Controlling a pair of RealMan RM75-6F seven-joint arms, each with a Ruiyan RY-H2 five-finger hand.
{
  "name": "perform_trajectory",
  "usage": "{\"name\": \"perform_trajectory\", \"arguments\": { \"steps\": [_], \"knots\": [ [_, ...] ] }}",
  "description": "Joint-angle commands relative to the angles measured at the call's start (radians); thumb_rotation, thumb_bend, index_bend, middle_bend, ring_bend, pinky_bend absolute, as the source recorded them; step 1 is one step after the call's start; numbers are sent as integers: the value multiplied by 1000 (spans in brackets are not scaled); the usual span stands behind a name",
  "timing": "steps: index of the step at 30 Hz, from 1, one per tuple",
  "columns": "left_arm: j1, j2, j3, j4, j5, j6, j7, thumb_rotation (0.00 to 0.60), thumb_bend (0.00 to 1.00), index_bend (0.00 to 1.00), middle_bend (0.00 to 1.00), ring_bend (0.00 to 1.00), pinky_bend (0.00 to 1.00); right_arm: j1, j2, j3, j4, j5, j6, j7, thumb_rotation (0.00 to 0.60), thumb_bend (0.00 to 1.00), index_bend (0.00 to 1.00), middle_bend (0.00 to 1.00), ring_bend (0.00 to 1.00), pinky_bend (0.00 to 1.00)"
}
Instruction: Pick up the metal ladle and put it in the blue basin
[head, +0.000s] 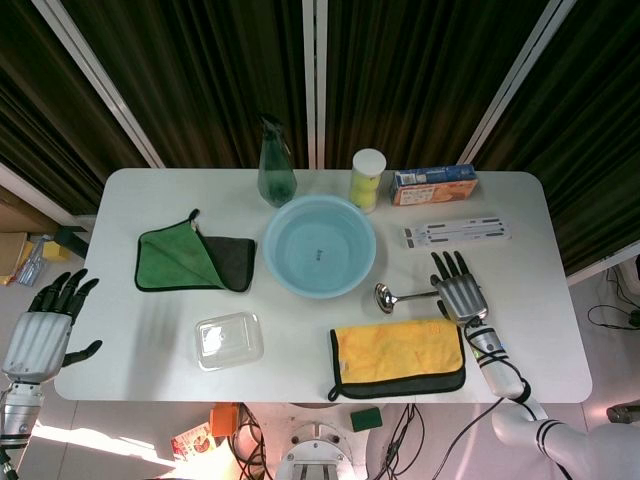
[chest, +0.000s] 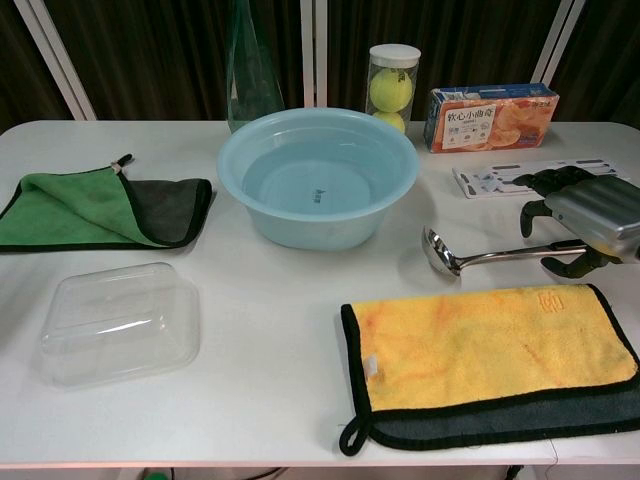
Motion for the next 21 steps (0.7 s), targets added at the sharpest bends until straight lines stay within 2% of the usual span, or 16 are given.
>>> {"name": "perform_trajectory", "arguments": {
  "steps": [1,21],
  "knots": [
    [0,0,0,0,1,0,-1,600,93,123,50,39,174,2,-3,1,5,4,0,1,600,358,419,20,0,0],
    [1,-1,0,1,-3,-1,3,600,93,123,50,39,175,17,-35,-7,61,21,-12,10,600,375,499,31,0,0]
  ]
}}
